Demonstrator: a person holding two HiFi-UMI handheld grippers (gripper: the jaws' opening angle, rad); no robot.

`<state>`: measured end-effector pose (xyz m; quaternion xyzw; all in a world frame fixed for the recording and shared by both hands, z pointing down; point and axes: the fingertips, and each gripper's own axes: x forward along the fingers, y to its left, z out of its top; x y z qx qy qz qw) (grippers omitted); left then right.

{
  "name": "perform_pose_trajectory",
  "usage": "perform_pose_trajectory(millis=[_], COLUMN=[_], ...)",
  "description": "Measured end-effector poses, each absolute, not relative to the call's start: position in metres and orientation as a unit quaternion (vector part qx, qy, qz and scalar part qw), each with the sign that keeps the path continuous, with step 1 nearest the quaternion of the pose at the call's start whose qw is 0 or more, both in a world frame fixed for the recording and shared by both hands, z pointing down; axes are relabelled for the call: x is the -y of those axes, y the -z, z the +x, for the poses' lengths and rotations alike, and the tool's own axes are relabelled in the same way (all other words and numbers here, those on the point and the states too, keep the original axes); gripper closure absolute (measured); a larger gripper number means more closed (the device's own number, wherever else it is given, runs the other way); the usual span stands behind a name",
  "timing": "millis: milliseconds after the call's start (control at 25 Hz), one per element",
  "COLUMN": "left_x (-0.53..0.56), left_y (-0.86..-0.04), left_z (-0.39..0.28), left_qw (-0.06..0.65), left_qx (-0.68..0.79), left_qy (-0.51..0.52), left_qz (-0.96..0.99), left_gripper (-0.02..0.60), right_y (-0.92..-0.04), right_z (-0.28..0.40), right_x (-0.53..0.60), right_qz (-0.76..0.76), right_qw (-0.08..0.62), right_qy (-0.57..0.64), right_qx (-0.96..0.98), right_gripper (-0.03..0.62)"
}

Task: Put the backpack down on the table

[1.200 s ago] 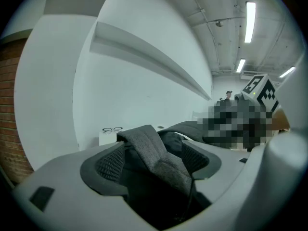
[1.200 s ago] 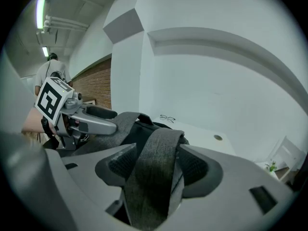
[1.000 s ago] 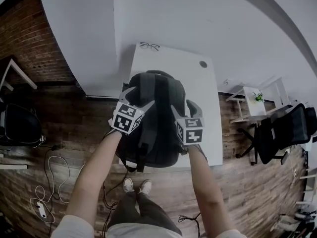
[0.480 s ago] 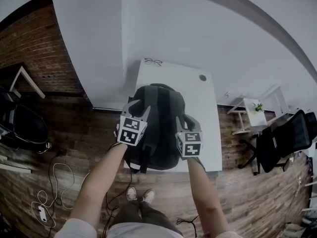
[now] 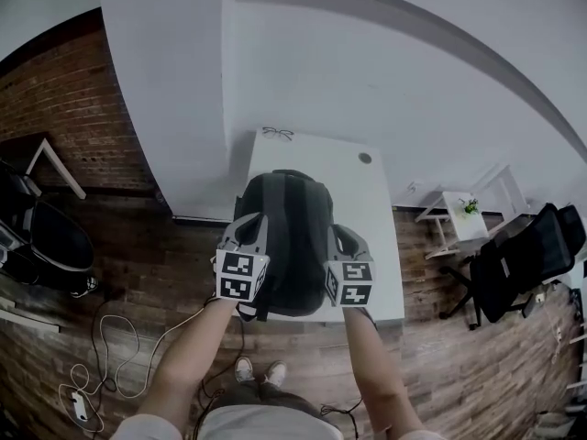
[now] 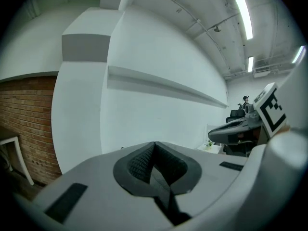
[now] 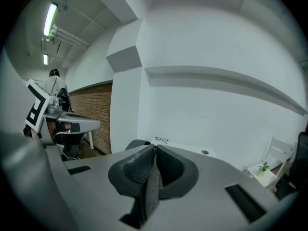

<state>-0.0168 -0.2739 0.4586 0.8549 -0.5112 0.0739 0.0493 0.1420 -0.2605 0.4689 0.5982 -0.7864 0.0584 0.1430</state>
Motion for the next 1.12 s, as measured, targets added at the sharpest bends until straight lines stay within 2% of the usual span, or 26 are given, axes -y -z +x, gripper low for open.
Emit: perform_pose_trajectory(millis=[800, 920, 1120], left_x=[0.176, 0.151, 0.125], left_y=[-0.256, -0.235, -0.252], left_z=[0.0, -0.015, -0.041], left_qw=[-0.116, -0.113, -0.1], left_qx=[0.476, 0.485, 0.506], left_qy=[0.071, 0.116, 0.09], left_qz=[0.869, 0.86, 0.852], left_gripper=[0.565, 0.565, 0.565], right_y=[-0.313, -0.302, -0.297], right_z=[0.119, 0.111, 0.099], right_x=[0.186, 0.168, 0.144], right_qz=[0.571, 0.565, 0.551], right_qw=[0.057, 0.036, 0.02], right_qy=[0.067, 0.07, 0.07], right_qx=[0.816, 0.821, 0.831], right_gripper=[0.547, 0.548, 0.546])
